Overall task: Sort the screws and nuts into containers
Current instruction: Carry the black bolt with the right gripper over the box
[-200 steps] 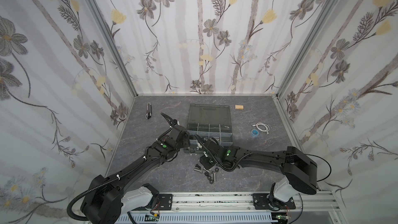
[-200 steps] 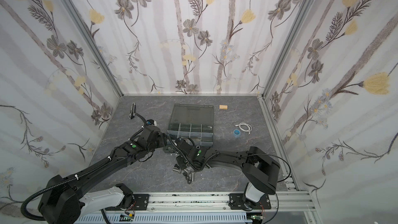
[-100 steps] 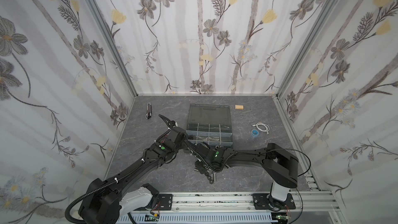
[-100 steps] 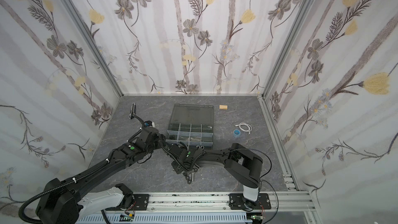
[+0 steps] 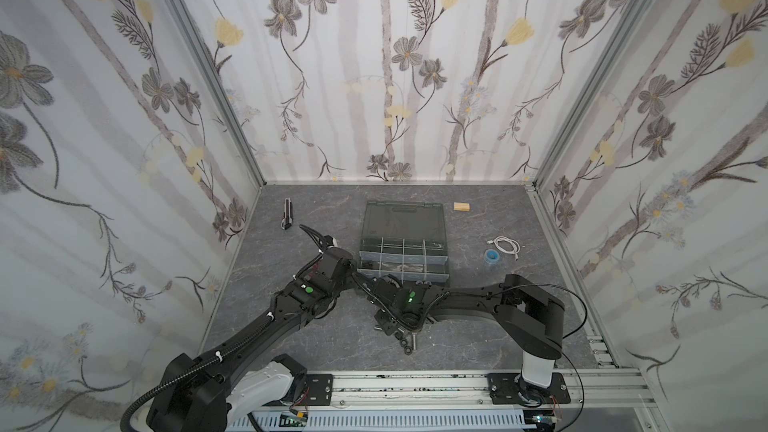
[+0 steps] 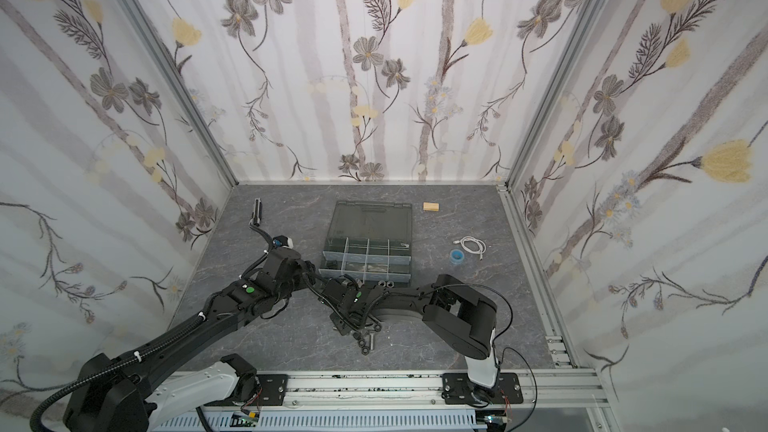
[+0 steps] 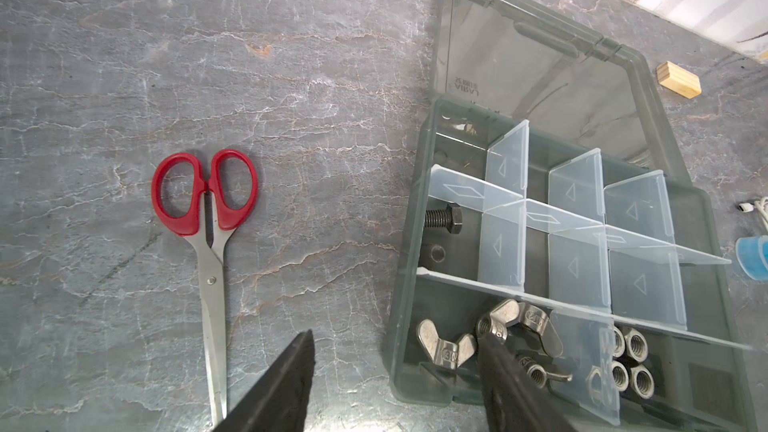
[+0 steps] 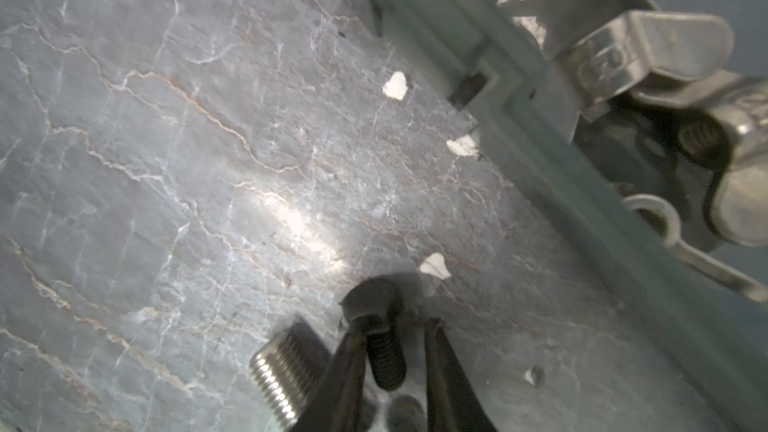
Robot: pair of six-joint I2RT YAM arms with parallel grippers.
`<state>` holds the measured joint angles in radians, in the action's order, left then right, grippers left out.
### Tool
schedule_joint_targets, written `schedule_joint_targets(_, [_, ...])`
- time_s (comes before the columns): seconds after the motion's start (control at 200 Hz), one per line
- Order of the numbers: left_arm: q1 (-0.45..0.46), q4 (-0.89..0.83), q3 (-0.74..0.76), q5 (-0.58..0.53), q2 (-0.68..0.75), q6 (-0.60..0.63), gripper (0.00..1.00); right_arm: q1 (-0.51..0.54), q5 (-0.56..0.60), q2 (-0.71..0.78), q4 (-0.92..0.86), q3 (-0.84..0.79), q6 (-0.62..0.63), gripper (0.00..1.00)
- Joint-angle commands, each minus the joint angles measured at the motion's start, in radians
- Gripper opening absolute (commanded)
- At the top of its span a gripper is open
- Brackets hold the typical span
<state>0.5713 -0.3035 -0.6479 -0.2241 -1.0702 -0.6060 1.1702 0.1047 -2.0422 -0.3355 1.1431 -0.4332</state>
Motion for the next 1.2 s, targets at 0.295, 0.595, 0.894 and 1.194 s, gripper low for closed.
schedule_joint_targets(0.295, [-0.008,0.020,0.037,-0.010,0.034,-0.026,0.66,-0.010,0.010,0.017,0.014,0.010,0.012,0.12])
schedule_joint_targets(0.595, [-0.011,0.020,0.065,-0.009,0.090,-0.043,0.66,-0.118,-0.031,0.136,0.024,0.100,0.090,0.12])
schedule_joint_targets(0.894, [-0.011,0.030,0.099,0.039,0.102,-0.078,0.66,-0.233,-0.030,-0.022,-0.016,0.372,0.176,0.12])
schedule_joint_targets(1.194, [-0.013,0.041,0.114,0.044,0.118,-0.084,0.66,-0.255,-0.039,-0.184,-0.023,0.528,0.159,0.13])
